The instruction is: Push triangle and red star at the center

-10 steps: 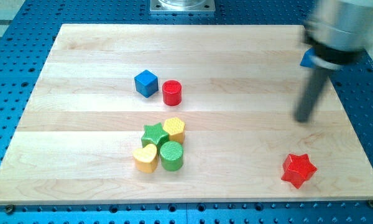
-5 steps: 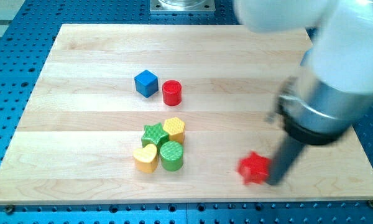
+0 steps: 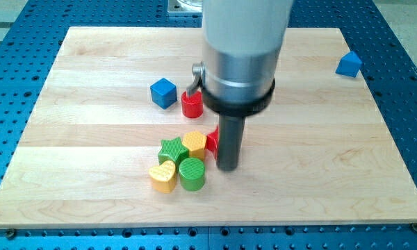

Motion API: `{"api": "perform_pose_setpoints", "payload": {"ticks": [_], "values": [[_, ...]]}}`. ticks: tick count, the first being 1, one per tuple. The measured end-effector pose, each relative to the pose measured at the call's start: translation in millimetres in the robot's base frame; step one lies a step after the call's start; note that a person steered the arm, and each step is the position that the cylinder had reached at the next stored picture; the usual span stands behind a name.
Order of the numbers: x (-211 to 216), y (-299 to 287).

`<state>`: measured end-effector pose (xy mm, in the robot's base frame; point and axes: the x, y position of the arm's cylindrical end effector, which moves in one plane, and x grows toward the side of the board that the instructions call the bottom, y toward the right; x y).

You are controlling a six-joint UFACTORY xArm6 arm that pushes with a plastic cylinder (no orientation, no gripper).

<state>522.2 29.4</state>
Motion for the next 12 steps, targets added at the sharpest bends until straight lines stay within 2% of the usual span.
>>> {"api": "perform_pose_setpoints", "payload": {"ticks": [1,3,4,5,6,7,8,9,10,11,12], "values": [[-65.4,-6.2],[-103.9,-30.4],[-103.3,39.2],[-110.9,177.3],[-159.2,307.4],[-203.3,298.9],[-210.4,189.7],[-210.6,55.1],[-207.4,-19.8],[-215.2,96.5],[-200.5,145.3]]}}
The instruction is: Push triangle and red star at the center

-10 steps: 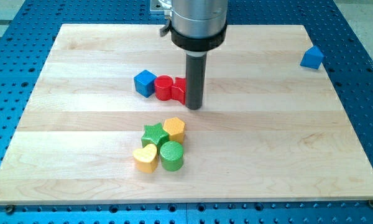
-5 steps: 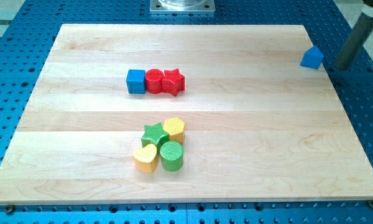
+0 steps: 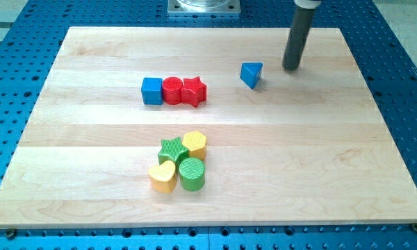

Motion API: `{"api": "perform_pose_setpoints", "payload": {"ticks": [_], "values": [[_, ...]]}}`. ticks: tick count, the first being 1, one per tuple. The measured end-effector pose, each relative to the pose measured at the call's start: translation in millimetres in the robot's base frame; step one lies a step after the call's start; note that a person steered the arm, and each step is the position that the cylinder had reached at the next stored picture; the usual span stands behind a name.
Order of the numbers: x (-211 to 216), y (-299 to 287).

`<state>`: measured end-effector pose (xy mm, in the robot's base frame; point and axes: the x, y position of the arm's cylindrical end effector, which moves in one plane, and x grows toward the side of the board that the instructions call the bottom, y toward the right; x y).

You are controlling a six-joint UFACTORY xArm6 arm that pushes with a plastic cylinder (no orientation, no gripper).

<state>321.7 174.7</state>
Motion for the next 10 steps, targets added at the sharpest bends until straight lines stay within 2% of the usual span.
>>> {"api": "perform_pose_setpoints", "payload": {"ticks": [1,2,4,6,7,8,9,10], "values": [[26.9,-68.8],[27.8,-149.0],[16.2,-199.4],[-31.5,-230.6],[5.7,-230.1],[-4.0,-246.2],[-0.2,-339.8],[57.2,-338.1]]}}
